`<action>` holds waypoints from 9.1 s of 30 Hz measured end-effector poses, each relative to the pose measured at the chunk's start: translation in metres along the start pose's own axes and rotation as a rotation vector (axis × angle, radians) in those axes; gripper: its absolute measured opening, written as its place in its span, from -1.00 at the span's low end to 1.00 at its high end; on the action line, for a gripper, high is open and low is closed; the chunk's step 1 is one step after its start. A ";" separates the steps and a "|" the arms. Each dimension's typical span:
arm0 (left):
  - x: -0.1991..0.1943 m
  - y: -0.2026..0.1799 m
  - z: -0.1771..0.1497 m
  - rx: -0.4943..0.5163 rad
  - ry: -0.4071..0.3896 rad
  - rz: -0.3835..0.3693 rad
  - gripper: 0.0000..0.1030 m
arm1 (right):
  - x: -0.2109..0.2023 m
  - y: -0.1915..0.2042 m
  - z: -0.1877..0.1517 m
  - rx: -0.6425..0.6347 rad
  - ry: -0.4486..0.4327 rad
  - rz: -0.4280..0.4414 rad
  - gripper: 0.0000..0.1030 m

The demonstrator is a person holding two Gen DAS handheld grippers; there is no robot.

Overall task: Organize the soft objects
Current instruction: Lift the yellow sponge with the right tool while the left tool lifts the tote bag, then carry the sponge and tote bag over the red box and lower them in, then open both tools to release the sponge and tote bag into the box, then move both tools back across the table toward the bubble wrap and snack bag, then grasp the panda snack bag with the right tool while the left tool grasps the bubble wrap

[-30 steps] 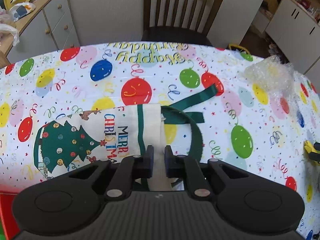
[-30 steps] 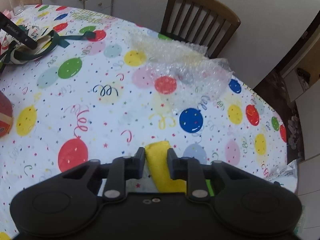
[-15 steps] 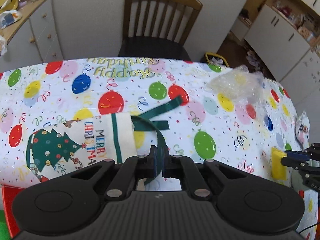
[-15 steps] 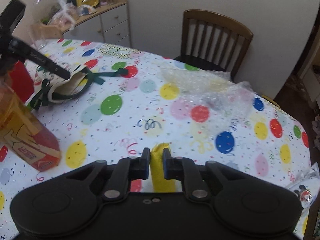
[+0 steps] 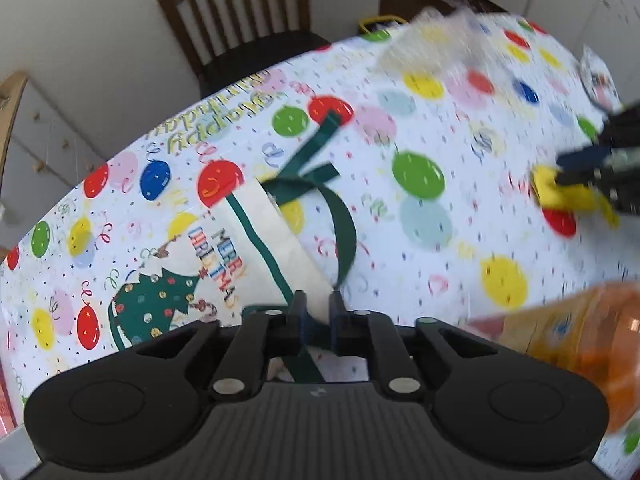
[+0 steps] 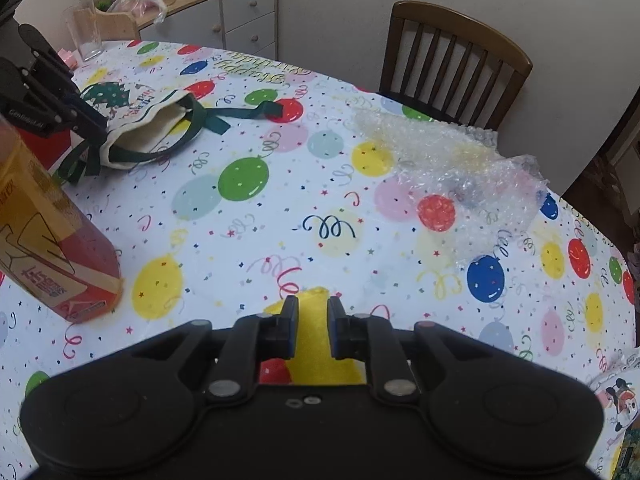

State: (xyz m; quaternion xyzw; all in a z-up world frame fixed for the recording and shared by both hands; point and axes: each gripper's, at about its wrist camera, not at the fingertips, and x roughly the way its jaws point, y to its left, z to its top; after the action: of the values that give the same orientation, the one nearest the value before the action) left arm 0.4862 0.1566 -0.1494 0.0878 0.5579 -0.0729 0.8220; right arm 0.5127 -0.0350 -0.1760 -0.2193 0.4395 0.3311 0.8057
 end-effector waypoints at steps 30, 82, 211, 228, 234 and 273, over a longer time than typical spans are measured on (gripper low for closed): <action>0.048 0.006 -0.020 -0.103 -0.063 0.160 0.01 | 0.001 -0.016 -0.023 -0.058 0.116 0.061 0.20; -0.189 0.053 -0.098 -0.663 -0.521 -0.213 -0.78 | -0.215 0.121 -0.016 0.226 -0.308 -0.019 -0.31; -0.194 -0.155 -0.005 -0.261 -0.503 -0.175 1.00 | -0.262 -0.031 -0.101 0.403 -0.340 -0.118 0.77; -0.067 -0.231 0.165 -0.208 -0.336 -0.069 1.00 | -0.182 -0.199 -0.126 0.514 -0.231 -0.240 0.94; -0.005 -0.210 0.201 -0.263 -0.244 0.028 1.00 | -0.136 -0.230 -0.122 0.550 -0.175 -0.242 0.94; 0.131 -0.177 0.227 -0.356 -0.187 0.083 -0.47 | -0.014 -0.264 -0.106 0.657 -0.103 -0.307 0.41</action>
State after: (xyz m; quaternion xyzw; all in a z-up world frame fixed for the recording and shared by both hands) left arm 0.7006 -0.0700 -0.1999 -0.0431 0.4791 0.0532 0.8751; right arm 0.6390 -0.2889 -0.2030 0.0048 0.4434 0.0579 0.8944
